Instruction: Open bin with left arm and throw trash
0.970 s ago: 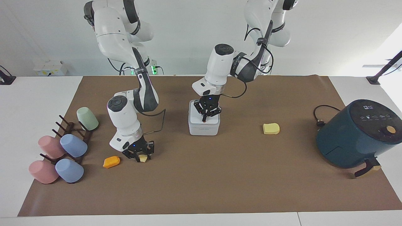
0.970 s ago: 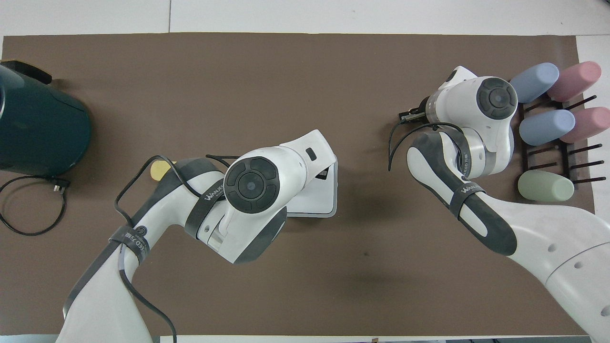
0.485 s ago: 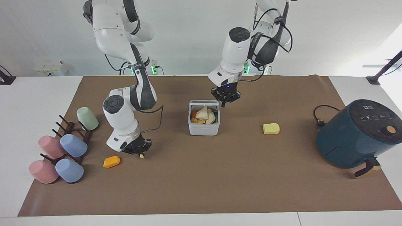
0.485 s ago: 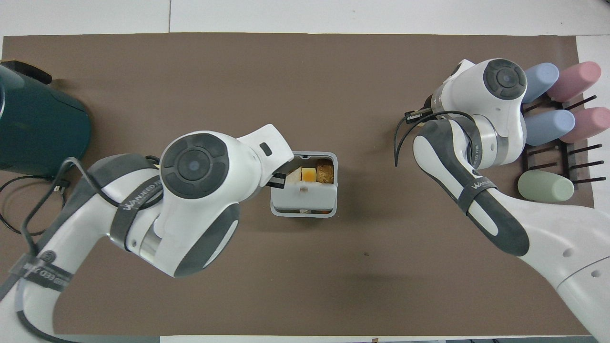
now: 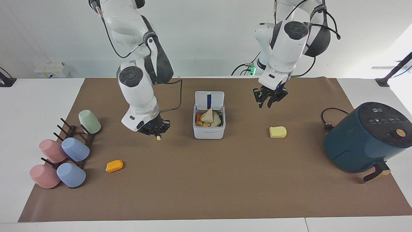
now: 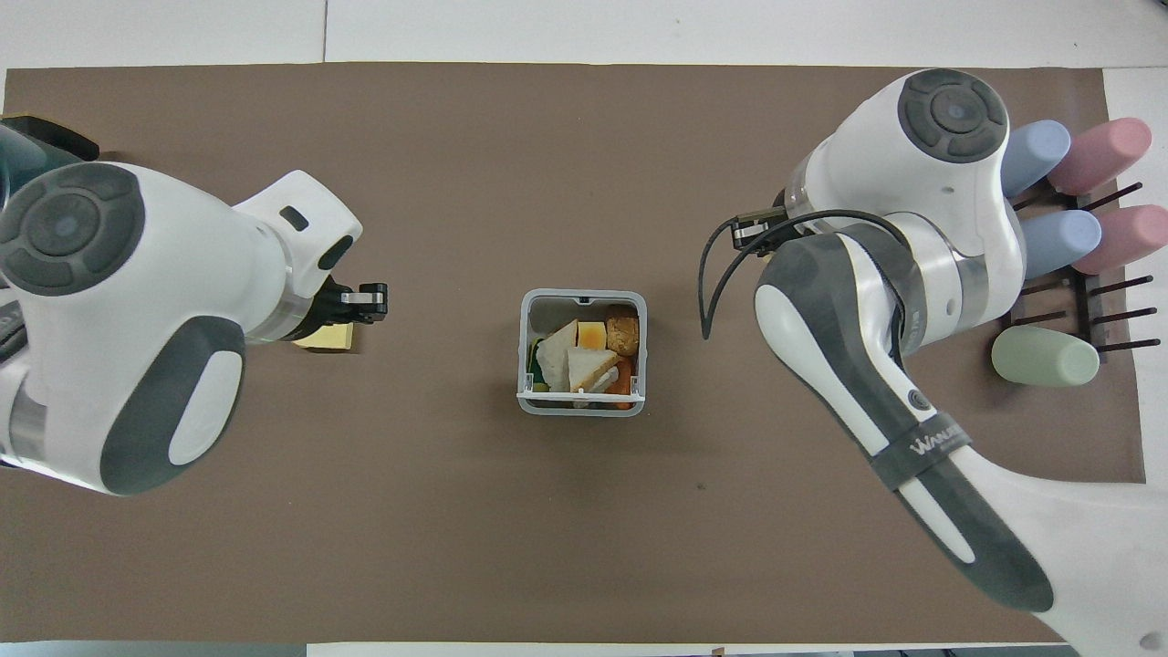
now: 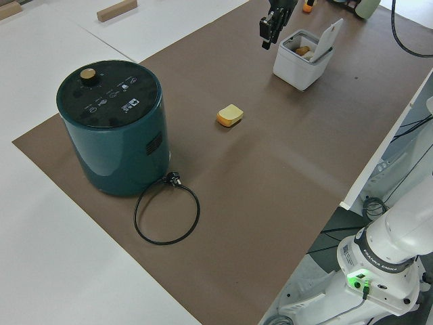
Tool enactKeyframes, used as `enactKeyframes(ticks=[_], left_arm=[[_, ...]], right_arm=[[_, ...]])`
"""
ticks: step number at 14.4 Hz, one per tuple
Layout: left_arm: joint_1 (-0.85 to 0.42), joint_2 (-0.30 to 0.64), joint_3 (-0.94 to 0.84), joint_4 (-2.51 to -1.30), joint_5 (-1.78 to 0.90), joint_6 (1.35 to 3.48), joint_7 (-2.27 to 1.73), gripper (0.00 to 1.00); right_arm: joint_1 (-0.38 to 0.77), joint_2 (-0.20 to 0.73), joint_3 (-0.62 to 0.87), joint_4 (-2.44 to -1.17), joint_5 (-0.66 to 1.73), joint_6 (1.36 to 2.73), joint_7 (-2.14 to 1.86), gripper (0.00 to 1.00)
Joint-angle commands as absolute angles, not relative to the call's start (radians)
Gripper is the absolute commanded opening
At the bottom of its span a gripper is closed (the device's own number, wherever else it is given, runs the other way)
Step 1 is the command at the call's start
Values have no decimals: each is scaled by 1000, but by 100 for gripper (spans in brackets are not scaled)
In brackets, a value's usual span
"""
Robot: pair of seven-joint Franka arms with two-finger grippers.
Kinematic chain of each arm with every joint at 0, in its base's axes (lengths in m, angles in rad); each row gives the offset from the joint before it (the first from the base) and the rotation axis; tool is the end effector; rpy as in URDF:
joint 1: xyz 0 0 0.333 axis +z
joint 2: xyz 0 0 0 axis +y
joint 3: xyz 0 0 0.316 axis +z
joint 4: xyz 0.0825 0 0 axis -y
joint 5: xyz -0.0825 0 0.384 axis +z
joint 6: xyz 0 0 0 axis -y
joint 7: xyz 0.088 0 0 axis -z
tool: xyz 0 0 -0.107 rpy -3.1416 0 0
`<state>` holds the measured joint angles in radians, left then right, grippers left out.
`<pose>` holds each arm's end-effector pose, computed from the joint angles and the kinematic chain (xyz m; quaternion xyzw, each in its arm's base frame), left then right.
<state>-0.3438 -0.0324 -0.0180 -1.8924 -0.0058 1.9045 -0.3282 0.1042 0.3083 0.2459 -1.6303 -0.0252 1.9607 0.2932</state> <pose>0.5203 -0.1975 0.5181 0.9996 -0.0159 0.0201 0.0099 0.6181 0.2071 0.4482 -0.9992 -0.0269 -0.0070 0.0288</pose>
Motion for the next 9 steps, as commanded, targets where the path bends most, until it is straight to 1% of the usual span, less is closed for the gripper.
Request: enactKeyframes(ticks=[1,2,4,5,7,9], left_arm=[[-261,-67,-25,-1913,-6,1884,-232,100],[-232,-67,-23,-1901,-6,1872,-195,100],[-184,-64,-21,-1862,-6,1820,-122,100],[-161,-64,-21,-1843,-8,1797,-94,100],[-121,-63,-21,-1795,-8,1743,-49,100],[-89,-54,-21,-1722,-8,1666,-15,100]], right_arm=[[168,331,307,-1514,-9,1884,563,0],[228,339,308,-1500,12,1900,701,0],[290,339,308,-1503,15,1934,846,0],[304,342,308,-1509,15,1937,848,0],[307,341,308,-1537,18,1988,859,0],[317,315,313,-1633,20,2063,859,0]])
